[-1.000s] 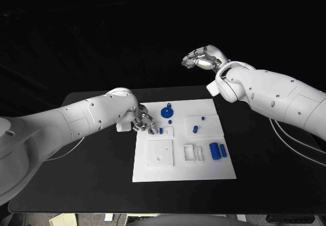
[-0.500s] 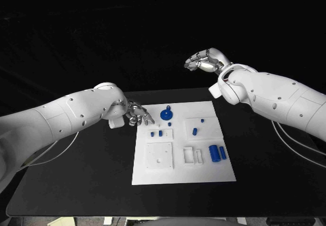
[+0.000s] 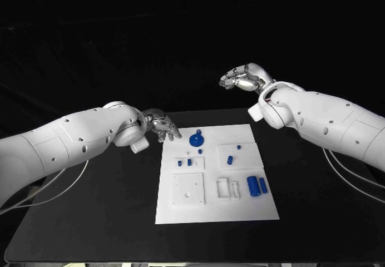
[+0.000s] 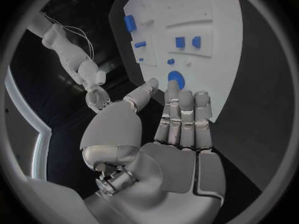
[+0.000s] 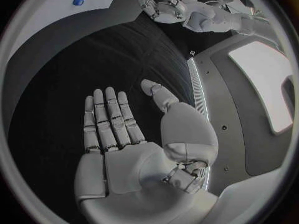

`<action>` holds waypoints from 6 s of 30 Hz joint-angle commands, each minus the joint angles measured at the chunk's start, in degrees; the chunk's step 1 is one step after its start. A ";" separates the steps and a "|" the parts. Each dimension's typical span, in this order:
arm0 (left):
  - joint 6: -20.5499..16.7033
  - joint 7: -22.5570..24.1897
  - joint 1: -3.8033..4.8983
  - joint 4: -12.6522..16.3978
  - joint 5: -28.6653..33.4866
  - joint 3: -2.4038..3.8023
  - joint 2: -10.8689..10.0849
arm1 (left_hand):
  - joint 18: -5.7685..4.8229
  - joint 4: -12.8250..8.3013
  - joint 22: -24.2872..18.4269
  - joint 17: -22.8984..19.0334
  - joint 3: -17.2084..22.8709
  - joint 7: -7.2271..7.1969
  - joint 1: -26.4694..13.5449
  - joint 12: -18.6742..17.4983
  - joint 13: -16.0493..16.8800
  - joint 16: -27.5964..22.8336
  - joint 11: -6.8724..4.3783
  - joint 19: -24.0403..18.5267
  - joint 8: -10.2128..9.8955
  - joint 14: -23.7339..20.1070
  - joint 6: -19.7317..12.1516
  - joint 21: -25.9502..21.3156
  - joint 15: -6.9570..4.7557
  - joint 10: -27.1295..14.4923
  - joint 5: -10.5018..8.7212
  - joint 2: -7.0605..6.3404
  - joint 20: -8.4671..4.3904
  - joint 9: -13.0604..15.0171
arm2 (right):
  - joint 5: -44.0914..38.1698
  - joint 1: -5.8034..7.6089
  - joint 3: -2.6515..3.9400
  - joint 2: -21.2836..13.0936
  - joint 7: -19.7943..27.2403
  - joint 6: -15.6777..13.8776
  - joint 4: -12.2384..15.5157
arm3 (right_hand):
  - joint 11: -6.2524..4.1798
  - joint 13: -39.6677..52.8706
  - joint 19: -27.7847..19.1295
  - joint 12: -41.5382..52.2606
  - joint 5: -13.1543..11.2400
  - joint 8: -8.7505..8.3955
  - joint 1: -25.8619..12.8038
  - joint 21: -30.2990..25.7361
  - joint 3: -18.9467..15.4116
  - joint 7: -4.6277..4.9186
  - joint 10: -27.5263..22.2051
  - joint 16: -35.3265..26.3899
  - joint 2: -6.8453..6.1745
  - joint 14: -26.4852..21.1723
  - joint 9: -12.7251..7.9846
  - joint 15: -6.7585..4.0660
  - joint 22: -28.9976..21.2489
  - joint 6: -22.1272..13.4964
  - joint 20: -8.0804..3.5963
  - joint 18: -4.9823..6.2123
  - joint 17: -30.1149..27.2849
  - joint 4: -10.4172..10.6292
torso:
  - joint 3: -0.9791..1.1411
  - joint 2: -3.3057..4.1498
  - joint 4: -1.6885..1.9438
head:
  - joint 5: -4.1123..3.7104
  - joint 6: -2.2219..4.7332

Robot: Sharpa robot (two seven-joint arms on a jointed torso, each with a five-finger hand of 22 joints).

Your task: Assemble the parts on the task board

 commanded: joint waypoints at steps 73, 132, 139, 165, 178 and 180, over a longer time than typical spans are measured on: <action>-14.38 16.56 -7.80 -11.23 -37.73 -3.31 14.27 | 3.96 0.66 2.04 -0.34 -1.93 -0.65 8.22 -30.98 -14.68 -3.73 5.69 3.98 -7.19 4.80 -1.14 0.78 4.55 2.10 1.01 -1.54 0.51 -16.37 | -0.03 -0.74 0.03 -0.91 0.24 -0.42 1.96 | 0.04 -0.07 -0.02 -0.24 0.37 0.29 0.26 -0.36 0.36 0.18 0.59 0.66 0.35 -0.26 -0.18 -0.10 0.08 -0.06 0.44 1.01 -0.51 0.16 | 0.03 0.17 -0.63 | -1.12 2.81; -14.68 15.65 -10.03 -13.14 -42.33 -5.58 15.98 | 4.81 0.07 2.60 -0.19 -1.25 1.23 8.10 -32.31 -14.47 -2.59 4.30 6.93 -4.59 8.79 3.61 2.80 3.16 6.90 -0.25 -0.08 -0.76 -17.59 | -0.11 -0.74 0.04 -0.81 0.23 -0.49 2.56 | 0.01 -0.06 -0.04 -0.27 0.36 0.39 0.45 -0.44 0.45 0.16 0.69 0.88 0.36 -0.36 -0.26 -0.08 0.08 0.01 0.52 1.10 -0.81 0.10 | -0.01 0.06 -0.44 | -2.23 1.50; -15.16 15.64 -10.11 -12.82 -42.91 -5.60 16.04 | 4.88 0.15 2.57 -0.16 -1.17 1.09 8.19 -32.34 -14.40 -2.49 4.15 7.23 -4.40 9.16 3.98 2.91 3.01 7.40 -0.10 0.22 -0.86 -17.70 | -0.11 -0.74 0.04 -0.81 0.20 -0.46 2.58 | 0.01 -0.06 -0.04 -0.27 0.36 0.40 0.46 -0.44 0.46 0.15 0.70 0.91 0.39 -0.37 -0.27 -0.08 0.08 0.02 0.53 1.11 -0.84 0.10 | -0.05 0.06 -0.41 | -2.18 1.51; -15.12 15.96 -10.37 -11.52 -43.32 -5.62 15.52 | 4.70 0.88 2.85 0.17 2.07 -0.44 8.25 -31.85 -13.54 -1.87 2.61 8.28 -2.34 10.53 8.24 3.92 1.52 12.10 -0.18 2.70 -1.98 -18.05 | -0.11 -0.74 0.04 -0.77 0.17 -0.41 2.55 | -0.01 -0.05 -0.04 -0.26 0.33 0.44 0.41 -0.46 0.42 0.14 0.78 1.00 0.39 -0.40 -0.30 -0.07 0.09 0.05 0.57 1.14 -0.96 0.13 | -0.06 0.08 -0.44 | -2.15 1.44; -20.58 17.99 -10.45 -10.82 -42.80 -5.56 14.52 | 4.74 0.71 2.90 0.38 2.97 -0.79 8.09 -31.86 -13.24 -1.42 2.14 9.13 -1.86 11.59 9.18 4.45 1.04 13.39 0.19 2.59 -2.55 -18.12 | -0.11 -0.74 0.04 -0.85 0.18 -0.40 2.39 | -0.02 -0.05 -0.04 -0.26 0.33 0.46 0.41 -0.47 0.41 0.13 0.80 1.05 0.40 -0.42 -0.32 -0.07 0.09 0.07 0.58 1.15 -1.02 0.13 | -0.07 0.04 -0.45 | -1.90 1.76; -21.94 18.65 -10.44 -10.39 -41.94 -5.53 14.19 | 4.74 0.69 2.89 0.40 3.05 -0.85 7.98 -31.89 -13.19 -1.35 2.07 9.30 -1.78 11.82 9.33 4.54 0.96 13.58 0.30 2.54 -2.65 -18.13 | -0.13 -0.74 0.04 -0.91 0.17 -0.38 2.39 | -0.02 -0.05 -0.04 -0.27 0.34 0.47 0.41 -0.48 0.41 0.13 0.80 1.06 0.40 -0.42 -0.32 -0.07 0.09 0.07 0.58 1.16 -1.03 0.13 | -0.05 0.06 -0.45 | -1.89 1.81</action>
